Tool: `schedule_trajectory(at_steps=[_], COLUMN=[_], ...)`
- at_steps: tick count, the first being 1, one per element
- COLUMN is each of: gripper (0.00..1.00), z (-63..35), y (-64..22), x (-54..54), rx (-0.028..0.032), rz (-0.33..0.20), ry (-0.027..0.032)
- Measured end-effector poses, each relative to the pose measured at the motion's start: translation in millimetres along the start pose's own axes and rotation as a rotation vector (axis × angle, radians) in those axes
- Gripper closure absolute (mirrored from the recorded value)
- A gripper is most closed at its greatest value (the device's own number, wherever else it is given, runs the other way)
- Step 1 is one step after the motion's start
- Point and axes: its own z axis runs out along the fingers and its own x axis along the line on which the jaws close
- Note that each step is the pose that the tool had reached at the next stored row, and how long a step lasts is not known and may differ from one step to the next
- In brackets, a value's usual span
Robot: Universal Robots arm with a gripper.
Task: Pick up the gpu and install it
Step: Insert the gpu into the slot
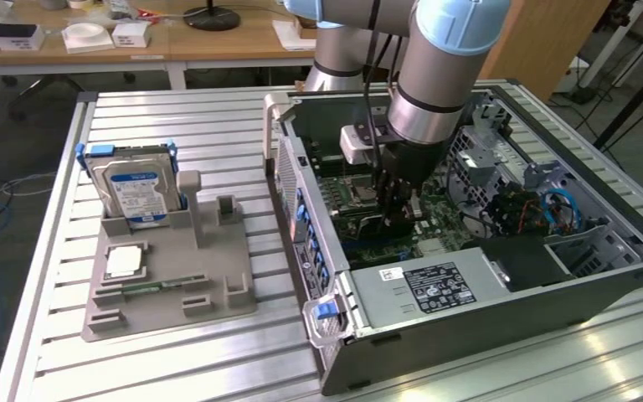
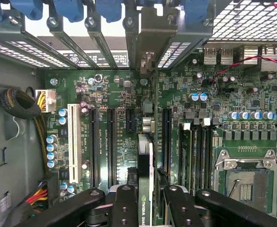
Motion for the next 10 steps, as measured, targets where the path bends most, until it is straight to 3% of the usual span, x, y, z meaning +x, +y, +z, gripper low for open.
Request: schedule_trajectory(at_steps=[10], gripper=[0.74], z=[2.5], y=[0.1], x=[0.0], rx=[0.0007], rz=[0.000], ry=[0.0000])
